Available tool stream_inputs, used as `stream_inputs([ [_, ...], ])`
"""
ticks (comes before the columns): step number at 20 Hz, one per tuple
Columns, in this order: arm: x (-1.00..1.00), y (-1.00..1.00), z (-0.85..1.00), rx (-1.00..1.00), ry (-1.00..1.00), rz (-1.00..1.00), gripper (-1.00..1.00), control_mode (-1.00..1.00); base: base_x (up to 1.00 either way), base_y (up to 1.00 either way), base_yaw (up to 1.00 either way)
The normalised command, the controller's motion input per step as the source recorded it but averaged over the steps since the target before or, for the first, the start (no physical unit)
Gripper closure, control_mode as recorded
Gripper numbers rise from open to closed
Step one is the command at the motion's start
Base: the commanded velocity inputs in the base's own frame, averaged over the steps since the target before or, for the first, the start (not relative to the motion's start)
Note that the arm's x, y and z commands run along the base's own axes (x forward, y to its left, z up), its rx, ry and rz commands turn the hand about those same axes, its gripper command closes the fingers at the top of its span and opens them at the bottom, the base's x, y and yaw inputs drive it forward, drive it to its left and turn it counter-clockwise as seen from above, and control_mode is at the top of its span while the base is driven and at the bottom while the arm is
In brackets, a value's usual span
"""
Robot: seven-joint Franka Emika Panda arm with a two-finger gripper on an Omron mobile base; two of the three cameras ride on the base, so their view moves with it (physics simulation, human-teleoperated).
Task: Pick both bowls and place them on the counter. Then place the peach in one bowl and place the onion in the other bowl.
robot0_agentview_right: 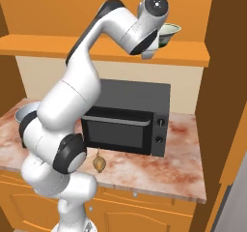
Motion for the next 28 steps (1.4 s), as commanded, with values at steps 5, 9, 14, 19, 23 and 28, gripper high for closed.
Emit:
stream_inputs([
  [5,0.15,-0.15,-0.07,-0.01,0.07,0.00,-1.00,-1.00,0.00,0.00,0.00],
  [9,0.31,-0.05,-0.10,0.00,0.06,0.00,-1.00,-1.00,0.00,0.00,0.00],
  [14,0.39,-0.04,-0.09,0.00,0.02,0.00,-1.00,-1.00,0.00,0.00,0.00],
  [19,0.36,-0.05,-0.07,0.00,0.00,0.00,-1.00,-1.00,0.00,0.00,0.00],
  [23,0.32,-0.02,-0.13,0.00,0.01,0.00,-1.00,-1.00,0.00,0.00,0.00],
  [28,0.38,-0.07,-0.02,0.00,0.03,0.00,-1.00,-1.00,0.00,0.00,0.00],
])
